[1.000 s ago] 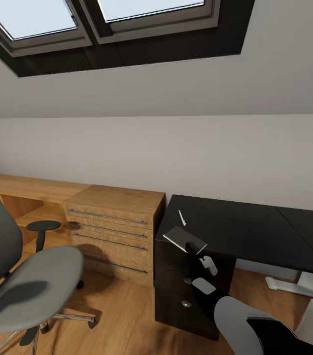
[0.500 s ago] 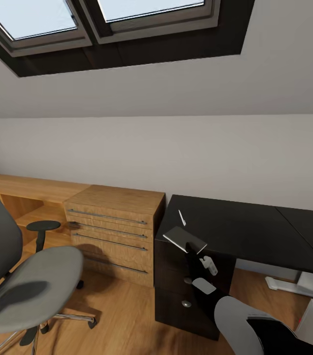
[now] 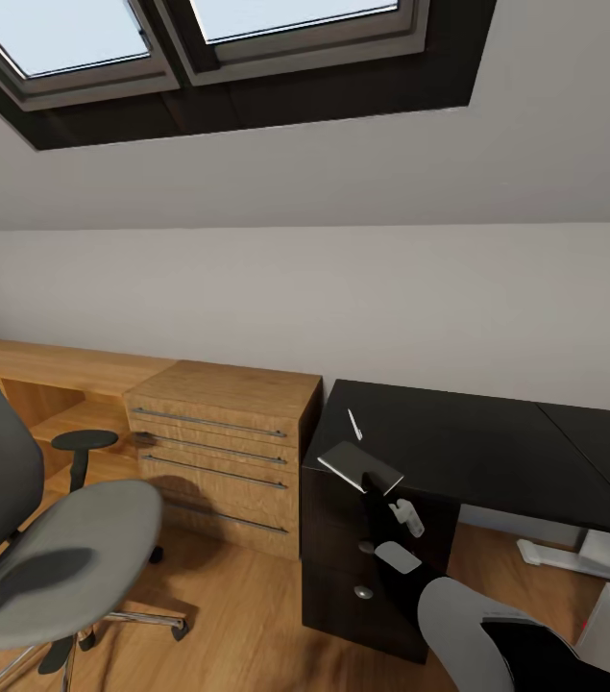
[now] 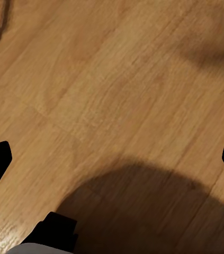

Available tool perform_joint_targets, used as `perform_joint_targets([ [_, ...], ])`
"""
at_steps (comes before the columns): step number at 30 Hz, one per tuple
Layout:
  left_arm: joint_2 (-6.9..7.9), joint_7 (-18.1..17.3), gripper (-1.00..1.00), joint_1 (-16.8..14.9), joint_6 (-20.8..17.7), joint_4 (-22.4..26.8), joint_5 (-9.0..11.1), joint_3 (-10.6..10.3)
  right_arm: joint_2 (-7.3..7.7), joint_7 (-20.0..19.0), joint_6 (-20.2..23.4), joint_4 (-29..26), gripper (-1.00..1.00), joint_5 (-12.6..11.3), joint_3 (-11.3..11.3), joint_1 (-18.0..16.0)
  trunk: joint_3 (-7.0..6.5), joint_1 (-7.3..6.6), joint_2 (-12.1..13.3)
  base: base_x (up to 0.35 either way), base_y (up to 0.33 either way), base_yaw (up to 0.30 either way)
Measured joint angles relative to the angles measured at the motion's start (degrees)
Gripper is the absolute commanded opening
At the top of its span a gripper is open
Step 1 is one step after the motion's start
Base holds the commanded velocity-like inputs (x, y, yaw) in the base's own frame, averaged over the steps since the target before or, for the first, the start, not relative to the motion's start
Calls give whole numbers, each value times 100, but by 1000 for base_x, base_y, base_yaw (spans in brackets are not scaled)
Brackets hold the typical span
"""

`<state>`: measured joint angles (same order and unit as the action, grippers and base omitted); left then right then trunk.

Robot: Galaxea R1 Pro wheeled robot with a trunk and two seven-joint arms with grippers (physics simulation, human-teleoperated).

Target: In the bedroom, organize the workspace by keeping the computer under the desk, ensuring the monitor is on the desk, placing the keyboard on the desk next to the monitor, placing the mouse on the desk next to the keyboard, moving the folder from the swivel chair onto the desk next to the mouse, stacking the notebook on top of the folder with the pen on top of the notebook, and positioning the swivel chair next to the desk.

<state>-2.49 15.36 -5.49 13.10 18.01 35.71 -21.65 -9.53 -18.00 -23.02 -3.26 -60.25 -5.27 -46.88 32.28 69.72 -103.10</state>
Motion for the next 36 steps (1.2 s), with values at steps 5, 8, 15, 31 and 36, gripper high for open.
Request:
perform_joint_targets([
  [5, 0, 0, 100, 0, -1, 0, 0, 1, 4, 7, 7, 0, 100, 0, -2, 0, 0, 0, 0, 0, 0, 0],
  [8, 0, 0, 100, 0, -1, 0, 0, 2, 5, 13, 11, 0, 100, -4, -5, 0, 0, 0, 0, 0, 0, 0],
  [15, 1, 0, 100, 0, 0, 0, 0, 3, 6, 16, 14, 0, -100, -11, -6, 0, 0, 0, 0, 0, 0, 0],
  [31, 2, 0, 100, 0, 2, 0, 0, 4, 15, -5, -8, -1, -100, -21, -15, 0, 0, 0, 0, 0, 0, 0],
  [36, 2, 0, 100, 0, 2, 0, 0, 8, 14, -13, -3, -14, -100, -132, -94, -3, -72, -87, 159, 0, 0, 0],
])
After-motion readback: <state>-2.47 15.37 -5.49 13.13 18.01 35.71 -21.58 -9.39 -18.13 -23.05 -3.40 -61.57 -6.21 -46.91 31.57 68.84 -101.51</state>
